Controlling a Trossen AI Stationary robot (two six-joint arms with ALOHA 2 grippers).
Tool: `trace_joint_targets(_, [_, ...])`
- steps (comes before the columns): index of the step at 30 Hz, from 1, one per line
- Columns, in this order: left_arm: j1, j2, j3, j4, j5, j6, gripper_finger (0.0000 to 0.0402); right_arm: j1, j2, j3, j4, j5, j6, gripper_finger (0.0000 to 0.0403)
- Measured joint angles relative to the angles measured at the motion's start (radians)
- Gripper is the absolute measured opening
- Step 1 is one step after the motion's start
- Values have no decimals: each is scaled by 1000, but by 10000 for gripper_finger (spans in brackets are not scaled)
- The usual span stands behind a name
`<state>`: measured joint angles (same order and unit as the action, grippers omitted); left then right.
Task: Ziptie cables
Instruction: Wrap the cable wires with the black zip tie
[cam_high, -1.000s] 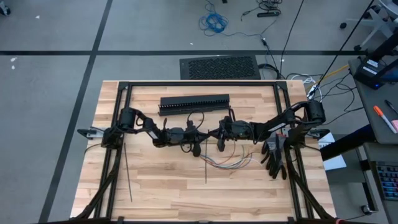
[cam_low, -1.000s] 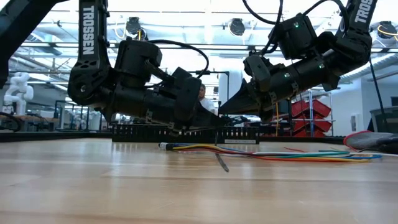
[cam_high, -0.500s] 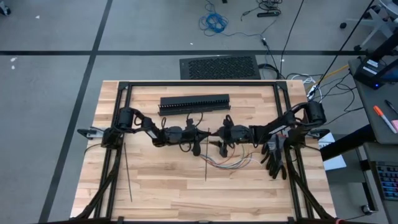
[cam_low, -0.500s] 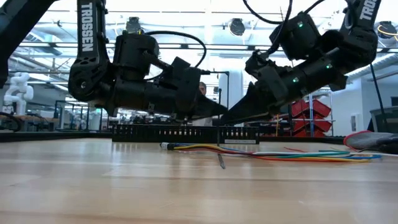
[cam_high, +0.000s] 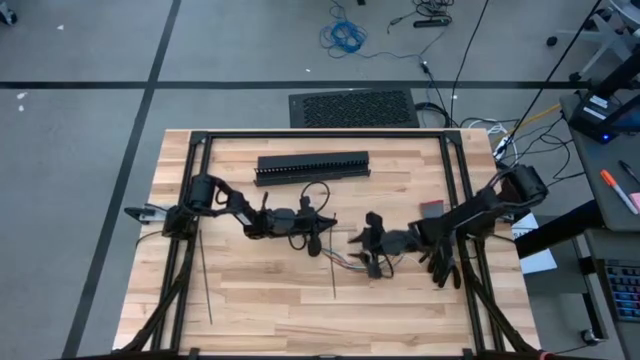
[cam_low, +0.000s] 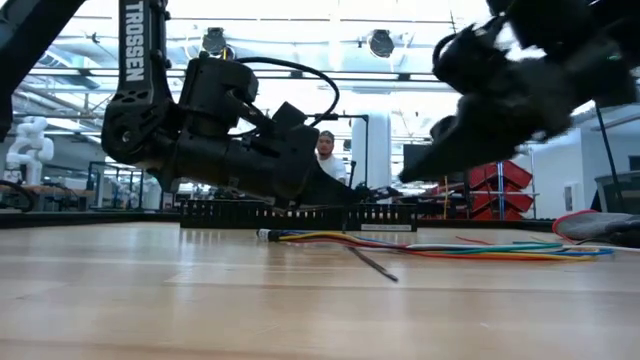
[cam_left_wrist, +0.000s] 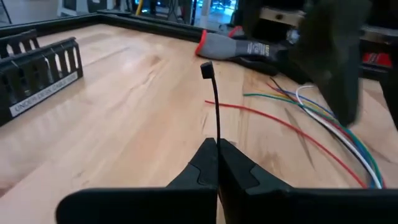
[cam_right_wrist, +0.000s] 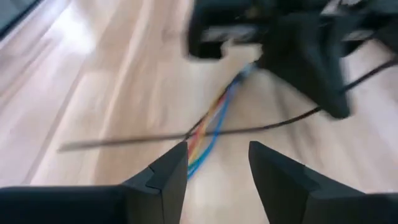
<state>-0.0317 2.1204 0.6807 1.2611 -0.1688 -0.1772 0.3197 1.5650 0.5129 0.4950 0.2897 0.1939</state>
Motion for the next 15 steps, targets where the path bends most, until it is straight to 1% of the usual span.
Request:
trace_joint_targets(5, [-21, 0, 0, -13, -7, -8, 0, 67, 19, 0, -46, 1, 33, 160])
trace_joint_targets(7, [-31, 0, 0, -14, -15, -22, 0, 91, 38, 20, -69, 1, 47, 160])
trace_joint_targets(11, [-58, 1, 3, -14, -23, -25, 0, 135, 113, 134, -146, 4, 49, 160])
trace_joint_targets(15, [-85, 1, 11, -23, -44, -21, 0, 162, 200, 259, -277, 33, 36, 160])
